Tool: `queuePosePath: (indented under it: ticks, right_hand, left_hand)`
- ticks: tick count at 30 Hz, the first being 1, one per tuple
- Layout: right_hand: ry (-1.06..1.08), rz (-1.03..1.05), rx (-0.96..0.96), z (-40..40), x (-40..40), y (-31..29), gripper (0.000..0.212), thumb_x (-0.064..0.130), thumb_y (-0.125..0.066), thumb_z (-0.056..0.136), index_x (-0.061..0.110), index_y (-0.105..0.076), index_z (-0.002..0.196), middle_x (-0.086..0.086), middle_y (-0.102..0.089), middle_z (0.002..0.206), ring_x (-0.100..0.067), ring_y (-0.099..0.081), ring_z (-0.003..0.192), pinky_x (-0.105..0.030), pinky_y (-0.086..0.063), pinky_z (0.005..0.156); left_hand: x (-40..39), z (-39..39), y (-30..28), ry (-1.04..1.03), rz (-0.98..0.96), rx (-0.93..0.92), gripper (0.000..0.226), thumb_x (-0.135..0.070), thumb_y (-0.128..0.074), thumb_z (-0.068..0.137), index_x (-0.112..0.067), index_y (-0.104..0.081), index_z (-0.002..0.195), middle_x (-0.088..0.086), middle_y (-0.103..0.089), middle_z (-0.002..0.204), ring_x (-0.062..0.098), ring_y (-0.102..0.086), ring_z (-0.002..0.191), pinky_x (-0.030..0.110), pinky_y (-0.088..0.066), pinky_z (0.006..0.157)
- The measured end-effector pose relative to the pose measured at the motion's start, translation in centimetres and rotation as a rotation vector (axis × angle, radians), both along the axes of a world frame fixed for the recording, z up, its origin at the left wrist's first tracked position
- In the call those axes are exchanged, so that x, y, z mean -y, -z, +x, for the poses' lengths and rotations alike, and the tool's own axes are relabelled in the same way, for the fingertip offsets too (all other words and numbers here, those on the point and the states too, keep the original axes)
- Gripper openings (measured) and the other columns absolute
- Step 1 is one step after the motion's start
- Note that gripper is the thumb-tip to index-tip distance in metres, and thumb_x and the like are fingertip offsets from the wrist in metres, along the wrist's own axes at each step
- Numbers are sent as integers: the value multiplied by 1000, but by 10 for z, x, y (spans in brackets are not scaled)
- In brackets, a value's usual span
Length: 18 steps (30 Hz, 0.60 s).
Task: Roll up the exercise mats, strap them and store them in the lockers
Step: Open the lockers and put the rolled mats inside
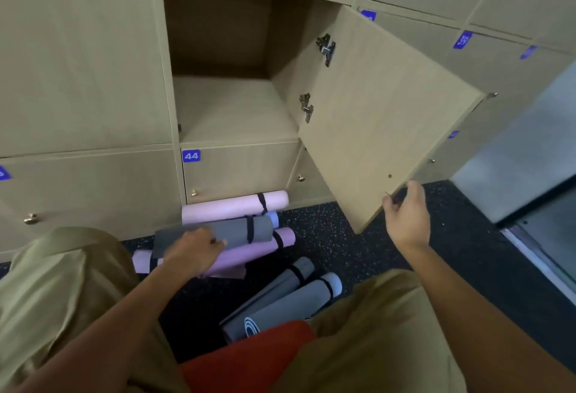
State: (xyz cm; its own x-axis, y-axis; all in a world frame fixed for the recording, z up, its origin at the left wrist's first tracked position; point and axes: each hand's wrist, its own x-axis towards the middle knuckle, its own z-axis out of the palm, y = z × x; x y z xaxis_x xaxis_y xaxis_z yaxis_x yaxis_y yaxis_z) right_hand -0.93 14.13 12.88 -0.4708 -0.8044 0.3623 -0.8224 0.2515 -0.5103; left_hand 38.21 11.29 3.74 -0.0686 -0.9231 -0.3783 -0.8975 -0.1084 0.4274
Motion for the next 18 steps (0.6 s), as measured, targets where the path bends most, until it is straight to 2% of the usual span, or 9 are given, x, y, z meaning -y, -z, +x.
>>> queuePosePath:
  ticks: [2, 5, 7, 9, 11, 15, 18]
  right_hand:
    - [24, 26, 7, -12, 2, 0, 28, 24, -64, 99, 11, -48, 118, -12, -57, 122, -30, -65, 82, -43, -53, 70]
    - [61, 70, 48, -13, 4, 0, 30, 24, -60, 100, 13, -44, 123, -11, -59, 125, -38, -67, 93, -44, -52, 74]
    - [72, 85, 101, -8, 5, 4, 48, 24, -59, 100, 11, -35, 140, -12, -55, 135, -38, -68, 101, -47, -54, 80]
    - [81, 105, 128, -1, 6, 8, 74, 24, -59, 101, 7, -13, 157, -16, -42, 150, -37, -66, 110, -48, -55, 87]
    - [80, 125, 163, 5, 5, 13, 86, 26, -56, 102, 5, 4, 161, -20, -26, 160, -40, -64, 111, -48, -53, 89]
    - [31, 142, 181, 22, 2, 25, 92, 31, -55, 103, 7, 13, 160, -17, 10, 169, -45, -65, 104, -42, -52, 83]
    - [41, 132, 178, 39, 6, 44, 92, 30, -56, 102, 8, 11, 160, -18, 22, 166, -46, -62, 113, -40, -51, 84]
  left_hand:
    - [-2, -3, 0, 10, -1, 26, 37, -46, -49, 102, -17, -66, 118, 14, -68, 122, 29, -59, 96, 33, -45, 82]
    - [-5, -6, -3, 36, -11, 51, 38, -49, -50, 101, -19, -66, 117, 14, -69, 123, 33, -64, 106, 35, -48, 85]
    - [-7, -10, -10, 55, -53, 60, 38, -51, -50, 100, -21, -66, 117, 12, -69, 123, 34, -65, 110, 37, -50, 89]
    - [-8, -16, -17, 86, -101, 72, 36, -53, -49, 100, -24, -63, 117, 8, -69, 123, 33, -66, 110, 37, -49, 87]
    - [-10, -23, -25, 107, -117, 75, 36, -53, -48, 100, -25, -59, 120, 9, -69, 120, 32, -66, 107, 36, -49, 84]
    - [-8, -29, -37, 137, -137, 77, 35, -54, -48, 101, -28, -58, 120, 7, -68, 119, 29, -65, 105, 35, -48, 79]
    - [5, -24, -37, 172, -134, 100, 36, -54, -48, 101, -27, -57, 121, 8, -67, 121, 31, -63, 109, 38, -50, 85]
